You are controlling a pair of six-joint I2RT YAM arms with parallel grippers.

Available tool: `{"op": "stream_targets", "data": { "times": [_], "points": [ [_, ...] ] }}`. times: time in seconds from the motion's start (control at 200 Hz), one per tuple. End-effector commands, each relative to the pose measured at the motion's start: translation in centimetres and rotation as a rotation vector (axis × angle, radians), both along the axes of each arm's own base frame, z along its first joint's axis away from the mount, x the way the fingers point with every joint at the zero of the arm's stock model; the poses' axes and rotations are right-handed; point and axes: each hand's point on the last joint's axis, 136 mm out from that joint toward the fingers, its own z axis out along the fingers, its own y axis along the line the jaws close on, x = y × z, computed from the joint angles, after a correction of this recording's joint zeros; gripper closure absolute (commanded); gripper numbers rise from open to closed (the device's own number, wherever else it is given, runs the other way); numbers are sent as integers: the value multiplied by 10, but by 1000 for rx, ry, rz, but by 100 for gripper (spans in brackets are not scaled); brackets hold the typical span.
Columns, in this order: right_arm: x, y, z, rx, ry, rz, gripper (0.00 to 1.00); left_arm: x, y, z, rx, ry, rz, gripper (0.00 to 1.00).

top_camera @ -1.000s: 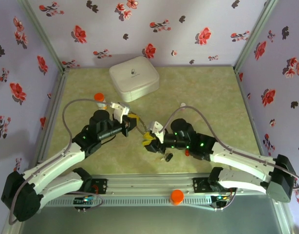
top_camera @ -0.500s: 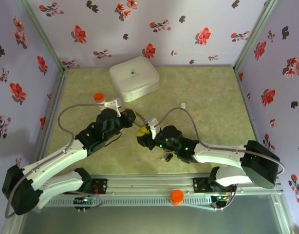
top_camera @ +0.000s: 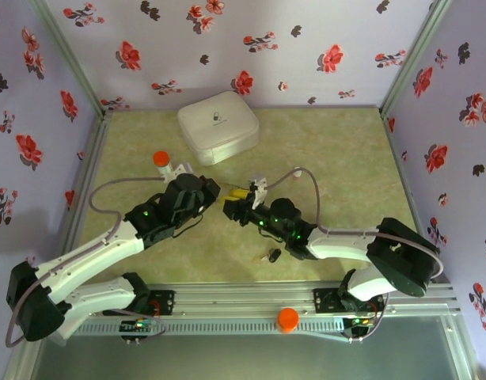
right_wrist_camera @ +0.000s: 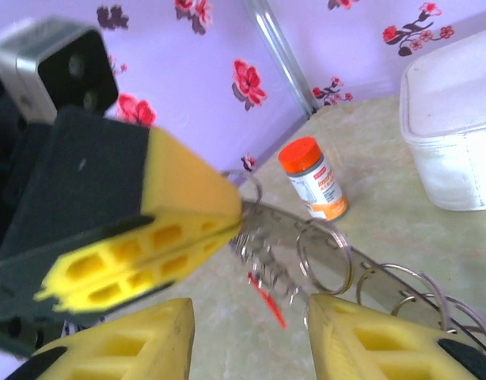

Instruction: Put the keys on the keyring

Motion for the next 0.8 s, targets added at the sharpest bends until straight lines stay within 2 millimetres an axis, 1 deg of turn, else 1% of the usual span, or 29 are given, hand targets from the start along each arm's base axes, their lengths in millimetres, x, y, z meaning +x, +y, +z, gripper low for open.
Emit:
{"op": "stream_targets", "data": {
  "times": [0.0, 0.17, 0.3, 0.365, 0.51, 0.655, 0.705, 0.795],
  "points": [
    [13, -11, 19, 155, 29, -58, 55, 3, -1, 19, -66, -8, 52, 100],
    [23, -19, 30, 312, 82, -45, 51, 3, -3, 26, -86, -21, 47, 100],
    [24, -21, 31, 348, 104, -34, 50, 4, -3, 35, -102, -41, 43, 100],
    [20, -21, 31, 347, 110, -16, 50, 4, -3, 37, -113, -46, 47, 100],
    [8, -25, 34, 343, 139, 23, 50, 4, -3, 35, -133, -33, 59, 100],
    [-2, -32, 21, 245, 268, 22, 50, 6, -3, 33, -174, -27, 82, 100],
    [-5, -35, 22, 231, 277, 24, 50, 6, -3, 33, -183, -26, 88, 100],
    [-7, -37, 29, 246, 278, 26, 48, 7, -3, 33, -190, -25, 94, 100]
  ]
}}
